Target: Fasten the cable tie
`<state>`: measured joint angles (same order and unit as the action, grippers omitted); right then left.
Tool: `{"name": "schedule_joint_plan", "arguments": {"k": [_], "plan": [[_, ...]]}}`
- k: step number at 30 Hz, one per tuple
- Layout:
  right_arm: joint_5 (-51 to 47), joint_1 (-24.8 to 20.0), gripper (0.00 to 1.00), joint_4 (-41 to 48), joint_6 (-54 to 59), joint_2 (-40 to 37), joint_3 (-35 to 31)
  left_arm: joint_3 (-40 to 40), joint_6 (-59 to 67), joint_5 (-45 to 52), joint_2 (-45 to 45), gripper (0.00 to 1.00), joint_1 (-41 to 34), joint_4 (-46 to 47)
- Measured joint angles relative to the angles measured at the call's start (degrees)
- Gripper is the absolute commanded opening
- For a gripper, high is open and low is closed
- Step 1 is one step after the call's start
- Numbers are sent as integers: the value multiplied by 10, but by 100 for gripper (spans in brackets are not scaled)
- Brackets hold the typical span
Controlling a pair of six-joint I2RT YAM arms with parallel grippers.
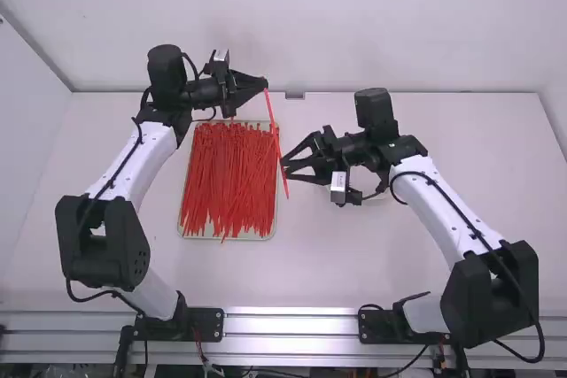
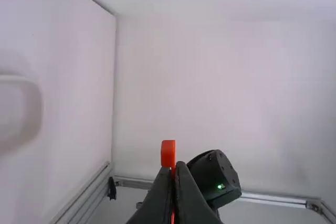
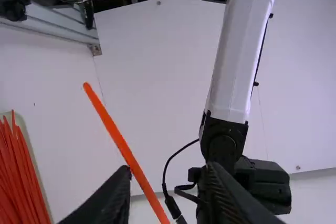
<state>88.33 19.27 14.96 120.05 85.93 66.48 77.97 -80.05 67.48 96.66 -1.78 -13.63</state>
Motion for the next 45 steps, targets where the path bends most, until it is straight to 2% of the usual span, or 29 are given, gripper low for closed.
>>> {"name": "schedule_joint_plan", "arguments": {"k": [4,7,24,26,28,41,45], "plan": [[0,0,18,0,0,0,0,0,10,-2,0,2,0,2],[0,0,14,0,1,0,0,0,14,-2,0,2,-2,2],[0,0,16,-11,1,0,0,0,16,-2,0,2,-5,1],[0,0,13,-12,-1,0,0,0,16,-2,0,2,-7,1],[0,0,0,-14,-1,0,0,0,16,-2,0,2,-8,1],[0,0,0,-8,-3,0,0,0,31,-2,0,2,-8,1],[0,0,0,-26,-50,0,0,0,66,-2,0,2,-7,1]]}}
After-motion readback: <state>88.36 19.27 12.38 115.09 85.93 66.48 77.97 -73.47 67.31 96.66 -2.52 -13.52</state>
